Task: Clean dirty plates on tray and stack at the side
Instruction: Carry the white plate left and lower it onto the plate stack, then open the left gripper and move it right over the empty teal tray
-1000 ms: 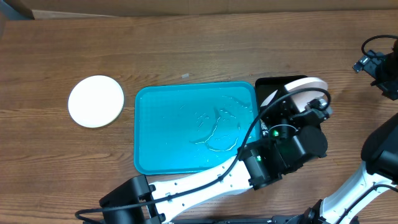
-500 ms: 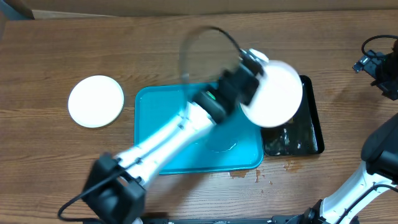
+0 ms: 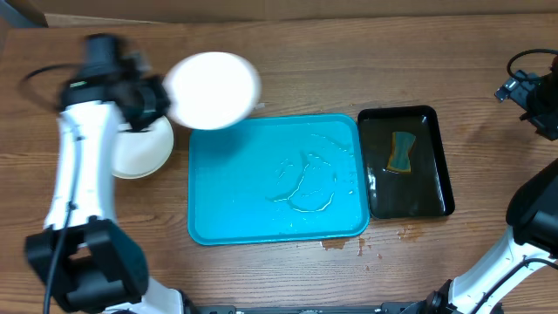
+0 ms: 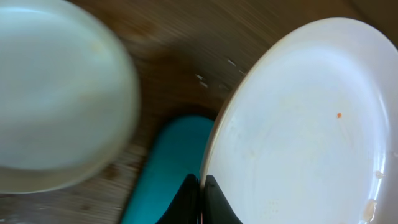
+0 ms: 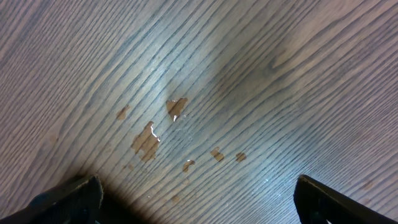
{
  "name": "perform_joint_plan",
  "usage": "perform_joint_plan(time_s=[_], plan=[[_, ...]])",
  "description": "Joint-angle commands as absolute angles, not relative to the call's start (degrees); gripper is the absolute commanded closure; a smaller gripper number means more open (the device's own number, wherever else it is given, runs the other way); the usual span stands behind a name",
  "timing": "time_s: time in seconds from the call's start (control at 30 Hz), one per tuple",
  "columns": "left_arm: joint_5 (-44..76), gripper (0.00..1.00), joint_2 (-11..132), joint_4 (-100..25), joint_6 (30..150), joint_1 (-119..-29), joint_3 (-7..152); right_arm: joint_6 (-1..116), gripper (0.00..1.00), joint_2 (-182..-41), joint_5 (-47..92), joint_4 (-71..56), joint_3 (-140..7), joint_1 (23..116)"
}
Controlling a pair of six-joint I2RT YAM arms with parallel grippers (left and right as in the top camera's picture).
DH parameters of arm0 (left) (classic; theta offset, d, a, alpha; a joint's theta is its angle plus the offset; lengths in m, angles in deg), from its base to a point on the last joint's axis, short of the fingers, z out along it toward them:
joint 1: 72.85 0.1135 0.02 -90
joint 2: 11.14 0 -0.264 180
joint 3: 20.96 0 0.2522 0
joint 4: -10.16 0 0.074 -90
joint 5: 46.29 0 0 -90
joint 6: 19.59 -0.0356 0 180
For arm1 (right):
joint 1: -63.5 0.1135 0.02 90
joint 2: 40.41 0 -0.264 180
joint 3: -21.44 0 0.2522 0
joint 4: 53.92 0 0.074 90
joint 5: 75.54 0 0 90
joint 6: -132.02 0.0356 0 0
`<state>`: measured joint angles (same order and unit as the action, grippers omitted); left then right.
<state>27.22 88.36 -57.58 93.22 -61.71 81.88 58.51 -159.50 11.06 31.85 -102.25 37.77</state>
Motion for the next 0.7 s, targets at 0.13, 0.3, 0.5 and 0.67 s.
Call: perform_joint_plan(time_s=[0.13,0.3,0.5,0.67], plan=[[38.24,0.96,89.50,-55.42,97.85,-41.99,75.93,58.73,0.00,-158.17,10.69,31.61,-103.02,37.72],[39.55,0.96,89.70,-51.72,97.85,-39.24,71.04,58.73,0.00,-158.17,10.69,31.61,-103.02,37.72],[38.22,0.96,89.74,-44.16,97.87,-39.83,64.57,58.75,0.00,-158.17,10.69,31.61,-103.02,37.72],[37.84,0.93,89.74,-41.36,97.87,-40.64,62.56,58.75,0.00,-158.17,10.69,31.61,-103.02,37.72]])
